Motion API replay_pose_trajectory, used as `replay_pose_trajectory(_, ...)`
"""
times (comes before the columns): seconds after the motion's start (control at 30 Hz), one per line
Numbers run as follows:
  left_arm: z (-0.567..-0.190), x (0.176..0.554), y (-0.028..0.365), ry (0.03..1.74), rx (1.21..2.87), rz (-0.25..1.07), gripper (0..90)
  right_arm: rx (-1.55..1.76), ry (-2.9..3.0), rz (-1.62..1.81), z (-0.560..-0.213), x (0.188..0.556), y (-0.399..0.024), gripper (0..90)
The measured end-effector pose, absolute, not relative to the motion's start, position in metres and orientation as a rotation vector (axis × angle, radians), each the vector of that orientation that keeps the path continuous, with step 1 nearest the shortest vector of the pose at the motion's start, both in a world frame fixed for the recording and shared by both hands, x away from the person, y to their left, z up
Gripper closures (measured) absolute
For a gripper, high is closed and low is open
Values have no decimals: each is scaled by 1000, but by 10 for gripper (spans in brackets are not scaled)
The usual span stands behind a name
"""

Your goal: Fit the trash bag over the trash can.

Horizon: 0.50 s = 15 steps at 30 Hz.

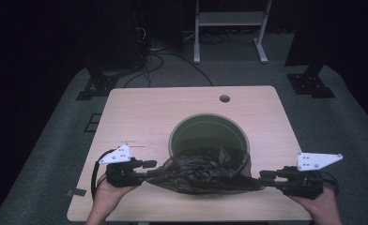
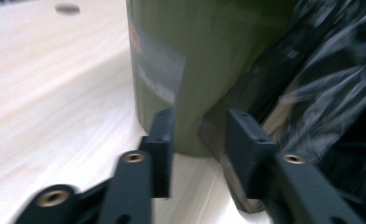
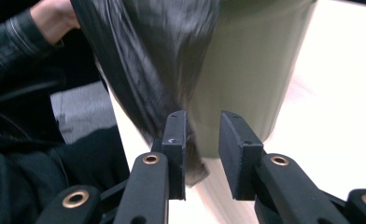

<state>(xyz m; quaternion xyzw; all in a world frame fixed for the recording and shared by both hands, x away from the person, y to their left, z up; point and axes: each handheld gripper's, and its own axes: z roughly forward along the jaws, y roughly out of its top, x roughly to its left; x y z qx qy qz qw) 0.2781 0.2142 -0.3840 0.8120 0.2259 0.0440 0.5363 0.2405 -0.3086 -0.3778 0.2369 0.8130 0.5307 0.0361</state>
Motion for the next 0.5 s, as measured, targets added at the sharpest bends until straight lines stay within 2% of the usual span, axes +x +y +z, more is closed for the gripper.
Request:
replay_pose_trajectory(0.1,-370,276,222,507,1881,121,471,745,2424,1686,-365,242,-317,653)
replay_pose_trajectory(0.2,-357,274,224,473,1845,140,439,745,2338,1742,-350,243,-318,593)
replay_pose_trajectory(0.5,-334,277,209,396,1813,165,366,666,2309,1775,-318,261,-285,556)
